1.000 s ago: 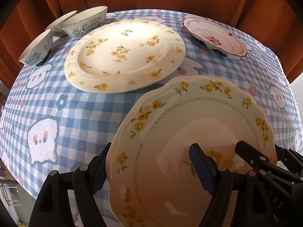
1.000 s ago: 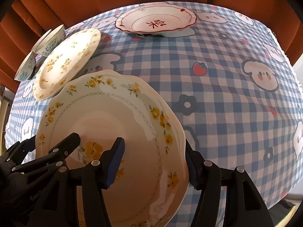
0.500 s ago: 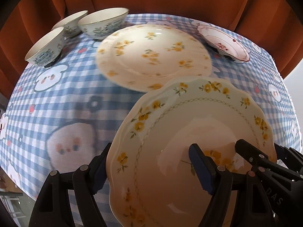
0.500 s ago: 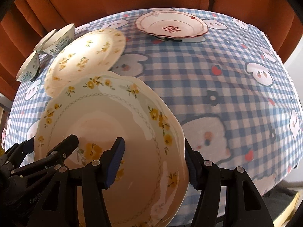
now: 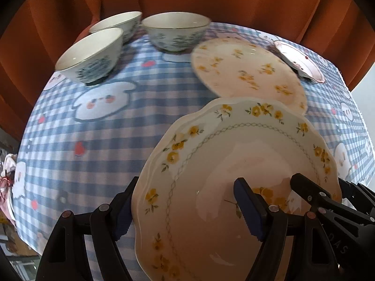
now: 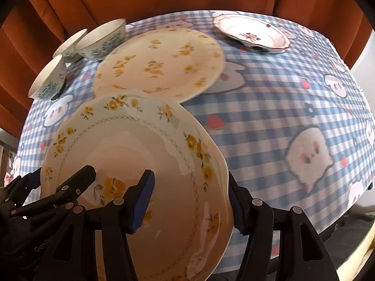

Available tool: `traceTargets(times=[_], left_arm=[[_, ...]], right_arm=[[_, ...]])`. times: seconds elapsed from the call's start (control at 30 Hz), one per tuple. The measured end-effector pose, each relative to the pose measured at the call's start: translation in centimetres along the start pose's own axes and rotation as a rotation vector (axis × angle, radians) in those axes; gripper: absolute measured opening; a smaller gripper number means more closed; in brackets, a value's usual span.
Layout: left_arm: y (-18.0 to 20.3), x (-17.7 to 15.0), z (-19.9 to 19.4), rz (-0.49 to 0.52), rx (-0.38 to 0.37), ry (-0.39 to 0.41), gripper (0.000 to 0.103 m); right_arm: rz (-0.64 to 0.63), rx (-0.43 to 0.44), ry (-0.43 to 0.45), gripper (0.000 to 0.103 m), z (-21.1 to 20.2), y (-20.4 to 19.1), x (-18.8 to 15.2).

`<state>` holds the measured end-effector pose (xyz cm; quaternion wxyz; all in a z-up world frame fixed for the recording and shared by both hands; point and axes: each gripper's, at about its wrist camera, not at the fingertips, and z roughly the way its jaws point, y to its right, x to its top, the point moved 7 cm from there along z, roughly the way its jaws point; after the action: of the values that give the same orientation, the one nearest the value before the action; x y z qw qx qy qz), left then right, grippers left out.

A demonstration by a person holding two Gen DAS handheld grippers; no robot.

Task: Organize plates and bowls
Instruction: 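Lift the scalloped plate with the right gripper and carry it toward the bowls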

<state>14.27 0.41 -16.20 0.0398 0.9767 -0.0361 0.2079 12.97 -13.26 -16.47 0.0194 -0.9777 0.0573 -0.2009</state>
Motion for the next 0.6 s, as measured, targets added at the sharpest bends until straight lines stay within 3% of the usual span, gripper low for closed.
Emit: traceTargets(times=[0.3, 0.6], left_arm=[[-6.1, 0.6, 0.2, -0.007, 0.021, 0.000, 0.078], [-10.2, 1.2, 1.1, -0.011, 0.041, -0.016, 0.078]], right_arm=[[-0.005, 0.017, 0.000, 0.063, 1.4, -6.9, -0.3], [-0.016, 0.026, -0.024, 0.063, 3.1, -10.9, 0.2]])
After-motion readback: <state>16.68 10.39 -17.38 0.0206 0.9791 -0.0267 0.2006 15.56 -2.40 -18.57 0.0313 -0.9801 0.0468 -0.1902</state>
